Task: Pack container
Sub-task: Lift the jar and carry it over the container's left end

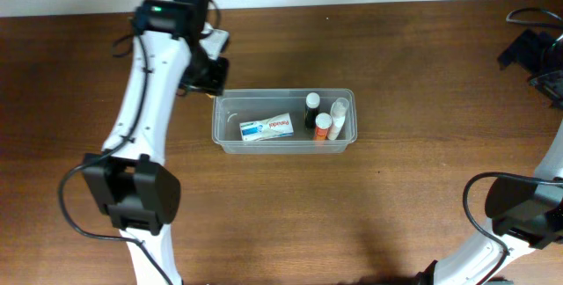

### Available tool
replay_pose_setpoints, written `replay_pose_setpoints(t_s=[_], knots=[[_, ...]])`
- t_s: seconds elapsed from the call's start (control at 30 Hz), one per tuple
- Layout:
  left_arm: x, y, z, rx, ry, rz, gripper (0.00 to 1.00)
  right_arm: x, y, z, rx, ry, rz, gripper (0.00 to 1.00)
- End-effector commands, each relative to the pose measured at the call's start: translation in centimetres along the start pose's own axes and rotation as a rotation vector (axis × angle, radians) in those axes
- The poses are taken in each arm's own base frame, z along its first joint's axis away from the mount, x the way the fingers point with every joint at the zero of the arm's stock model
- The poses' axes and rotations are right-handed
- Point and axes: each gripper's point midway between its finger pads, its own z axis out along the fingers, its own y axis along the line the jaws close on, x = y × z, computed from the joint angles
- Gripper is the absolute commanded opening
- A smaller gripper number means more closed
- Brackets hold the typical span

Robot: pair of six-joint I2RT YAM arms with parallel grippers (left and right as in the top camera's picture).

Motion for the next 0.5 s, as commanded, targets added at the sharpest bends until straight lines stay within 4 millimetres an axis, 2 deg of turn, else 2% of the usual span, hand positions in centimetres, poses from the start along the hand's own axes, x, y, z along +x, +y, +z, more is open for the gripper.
replay_pose_setpoints(t_s=[0.0, 0.17, 0.3, 0.47], knots=[[0.2, -1.1, -1.1, -0.056, -0.005, 0.043, 0.35, 0.1, -0.2, -1.2, -0.012, -0.026, -0.001, 0.99], [1.4, -2.1, -1.1, -0.124, 0.046, 0.099, 0.35, 0.1, -0.2, -1.2, -0.012, -0.026, -0.001, 0.98], [1.4, -2.4, -0.9, -0.131, 0.05, 0.092, 0.36, 0.1, -0.2, -1.2, -0.012, -0.026, -0.001, 0.98], [1.1, -2.5, 0.6, -0.124, 0.044, 0.045, 0.34, 0.1, -0.2, -1.2, -0.012, -0.026, -0.001, 0.99]])
